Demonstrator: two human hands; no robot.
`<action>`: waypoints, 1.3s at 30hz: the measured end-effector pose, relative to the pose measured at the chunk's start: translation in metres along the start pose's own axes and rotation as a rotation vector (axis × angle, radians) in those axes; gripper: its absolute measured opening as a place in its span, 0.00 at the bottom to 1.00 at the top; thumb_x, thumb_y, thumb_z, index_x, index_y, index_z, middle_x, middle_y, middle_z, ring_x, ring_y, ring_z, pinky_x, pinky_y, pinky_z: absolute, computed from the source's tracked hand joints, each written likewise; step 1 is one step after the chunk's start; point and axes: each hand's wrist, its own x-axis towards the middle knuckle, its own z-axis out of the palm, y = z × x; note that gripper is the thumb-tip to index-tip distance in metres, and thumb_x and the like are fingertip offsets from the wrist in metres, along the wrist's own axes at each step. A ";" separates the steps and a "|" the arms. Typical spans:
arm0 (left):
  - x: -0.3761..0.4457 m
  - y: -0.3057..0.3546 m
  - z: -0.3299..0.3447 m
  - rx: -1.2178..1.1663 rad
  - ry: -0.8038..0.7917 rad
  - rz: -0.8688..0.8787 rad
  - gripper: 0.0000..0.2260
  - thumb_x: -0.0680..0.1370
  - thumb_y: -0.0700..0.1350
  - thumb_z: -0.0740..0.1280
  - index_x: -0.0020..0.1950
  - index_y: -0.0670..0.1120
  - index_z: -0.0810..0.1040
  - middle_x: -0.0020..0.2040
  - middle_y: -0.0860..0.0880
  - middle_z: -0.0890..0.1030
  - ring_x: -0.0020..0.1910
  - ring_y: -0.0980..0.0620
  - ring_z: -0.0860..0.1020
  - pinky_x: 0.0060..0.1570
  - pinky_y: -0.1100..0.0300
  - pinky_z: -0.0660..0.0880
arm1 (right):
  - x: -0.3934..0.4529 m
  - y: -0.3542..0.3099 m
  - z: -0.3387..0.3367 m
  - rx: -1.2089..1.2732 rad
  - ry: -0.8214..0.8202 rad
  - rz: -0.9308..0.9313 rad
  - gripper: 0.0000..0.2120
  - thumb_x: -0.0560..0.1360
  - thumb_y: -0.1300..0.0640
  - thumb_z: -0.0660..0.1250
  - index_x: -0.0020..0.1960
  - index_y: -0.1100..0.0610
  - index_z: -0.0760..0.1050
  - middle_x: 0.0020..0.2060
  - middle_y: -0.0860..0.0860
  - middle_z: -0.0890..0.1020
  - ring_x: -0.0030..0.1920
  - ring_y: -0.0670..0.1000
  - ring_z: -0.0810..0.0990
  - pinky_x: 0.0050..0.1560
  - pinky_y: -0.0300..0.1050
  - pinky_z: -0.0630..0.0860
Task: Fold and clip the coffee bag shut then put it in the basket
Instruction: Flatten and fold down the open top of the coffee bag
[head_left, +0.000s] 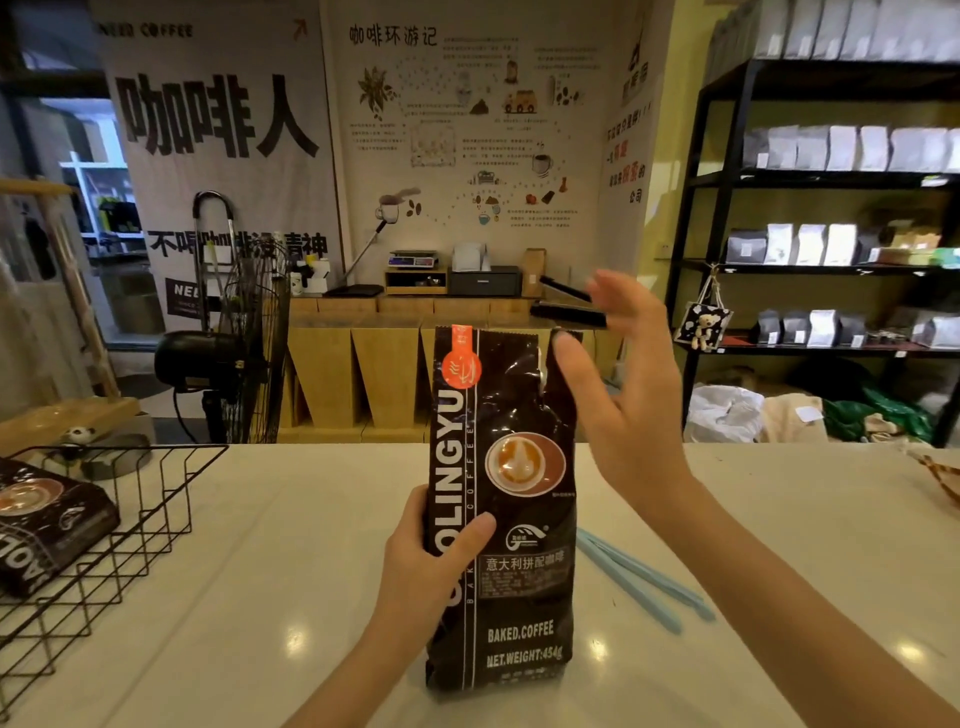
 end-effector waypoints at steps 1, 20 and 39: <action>0.001 0.000 0.000 0.008 -0.006 0.008 0.17 0.59 0.53 0.69 0.46 0.57 0.73 0.39 0.60 0.84 0.41 0.58 0.82 0.35 0.64 0.78 | -0.018 0.009 -0.006 0.142 -0.023 0.225 0.25 0.71 0.46 0.63 0.65 0.48 0.62 0.61 0.41 0.71 0.64 0.45 0.70 0.64 0.45 0.69; 0.040 0.126 0.049 1.330 0.053 1.081 0.32 0.70 0.66 0.57 0.66 0.47 0.65 0.68 0.43 0.69 0.70 0.45 0.60 0.71 0.47 0.46 | -0.119 0.007 0.020 0.610 -0.284 0.673 0.27 0.67 0.37 0.64 0.63 0.36 0.58 0.52 0.25 0.76 0.56 0.34 0.76 0.49 0.28 0.74; 0.070 0.122 0.065 1.132 0.141 1.023 0.17 0.76 0.46 0.61 0.28 0.42 0.73 0.22 0.51 0.66 0.21 0.53 0.64 0.24 0.68 0.52 | -0.124 0.018 0.022 0.543 -0.415 0.699 0.25 0.63 0.43 0.69 0.57 0.38 0.64 0.50 0.39 0.80 0.54 0.42 0.80 0.51 0.39 0.79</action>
